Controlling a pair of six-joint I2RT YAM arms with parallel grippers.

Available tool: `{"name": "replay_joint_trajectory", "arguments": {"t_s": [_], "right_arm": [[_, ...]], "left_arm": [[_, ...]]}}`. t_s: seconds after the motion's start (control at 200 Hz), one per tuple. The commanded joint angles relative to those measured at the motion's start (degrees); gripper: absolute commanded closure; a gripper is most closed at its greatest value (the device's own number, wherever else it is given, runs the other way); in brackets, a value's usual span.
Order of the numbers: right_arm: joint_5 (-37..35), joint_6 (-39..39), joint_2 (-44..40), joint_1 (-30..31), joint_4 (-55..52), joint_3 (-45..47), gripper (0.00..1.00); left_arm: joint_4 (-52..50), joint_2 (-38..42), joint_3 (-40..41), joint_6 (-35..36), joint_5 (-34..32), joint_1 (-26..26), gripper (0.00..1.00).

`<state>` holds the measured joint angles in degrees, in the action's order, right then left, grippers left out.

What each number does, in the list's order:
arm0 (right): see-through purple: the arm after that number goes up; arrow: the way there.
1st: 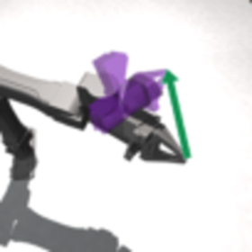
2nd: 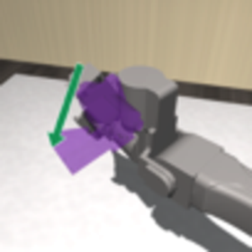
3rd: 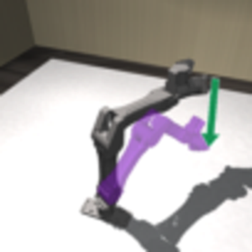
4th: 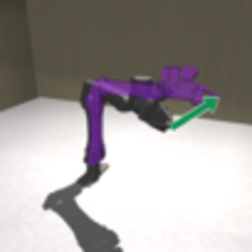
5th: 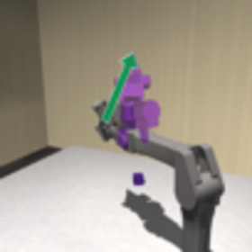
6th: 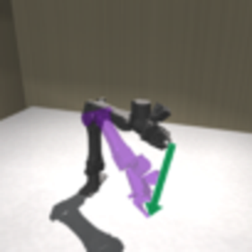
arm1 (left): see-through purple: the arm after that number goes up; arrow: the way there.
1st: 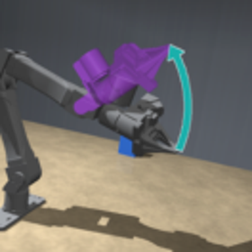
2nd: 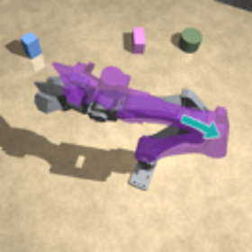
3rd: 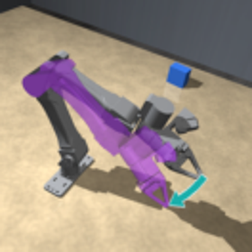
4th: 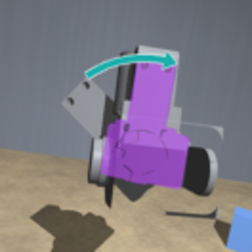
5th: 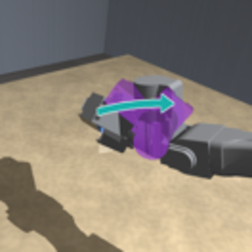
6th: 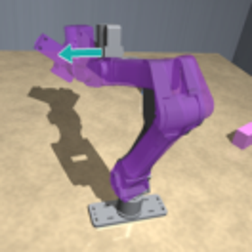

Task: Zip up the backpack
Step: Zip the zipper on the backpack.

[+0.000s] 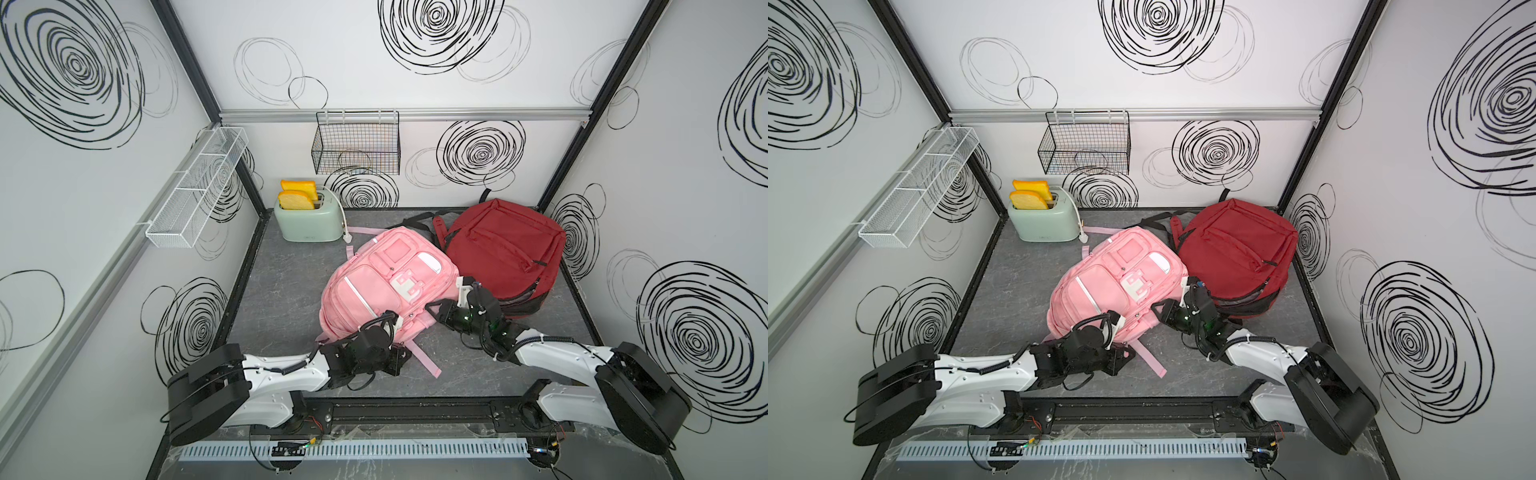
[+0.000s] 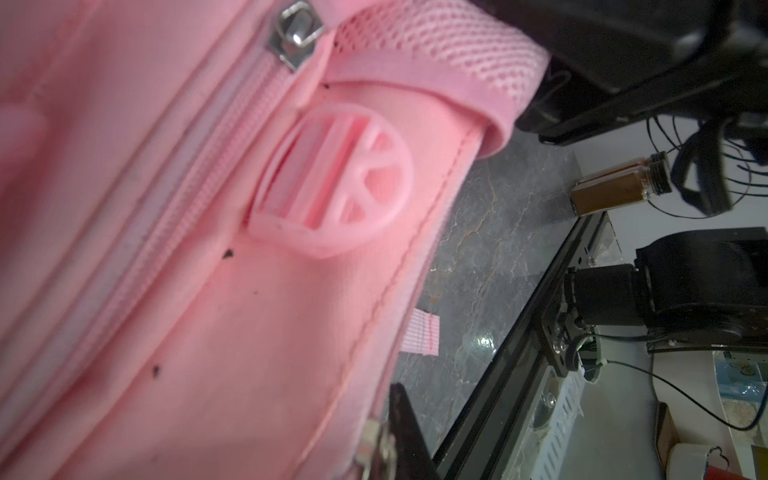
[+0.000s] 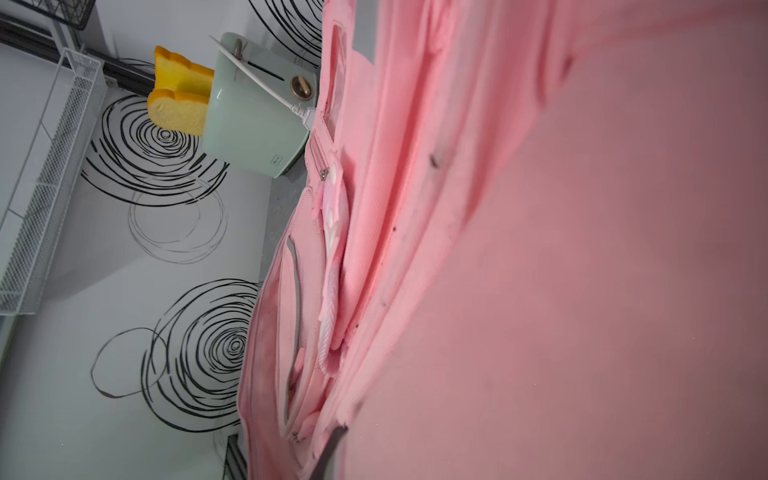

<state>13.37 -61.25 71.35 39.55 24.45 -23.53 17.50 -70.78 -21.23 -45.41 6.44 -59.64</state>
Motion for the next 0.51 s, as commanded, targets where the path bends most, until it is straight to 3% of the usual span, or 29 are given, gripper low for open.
{"name": "replay_joint_trajectory", "arguments": {"t_s": [0.0, 0.16, 0.5], "right_arm": [[1.2, 3.0, -0.2, 0.4, 2.4, -3.6, 0.88], [0.3, 7.0, -1.1, 0.3, -1.4, -6.1, 1.00], [-4.4, 15.6, -3.0, -2.3, -11.7, -12.5, 1.00]], "left_arm": [[3.3, -0.3, -1.8, 0.9, 0.8, -0.5, 1.00], [0.7, -0.8, -2.4, 1.4, -1.1, 0.1, 1.00], [-7.0, -2.0, -2.8, 1.2, -7.2, 2.9, 1.00]]}}
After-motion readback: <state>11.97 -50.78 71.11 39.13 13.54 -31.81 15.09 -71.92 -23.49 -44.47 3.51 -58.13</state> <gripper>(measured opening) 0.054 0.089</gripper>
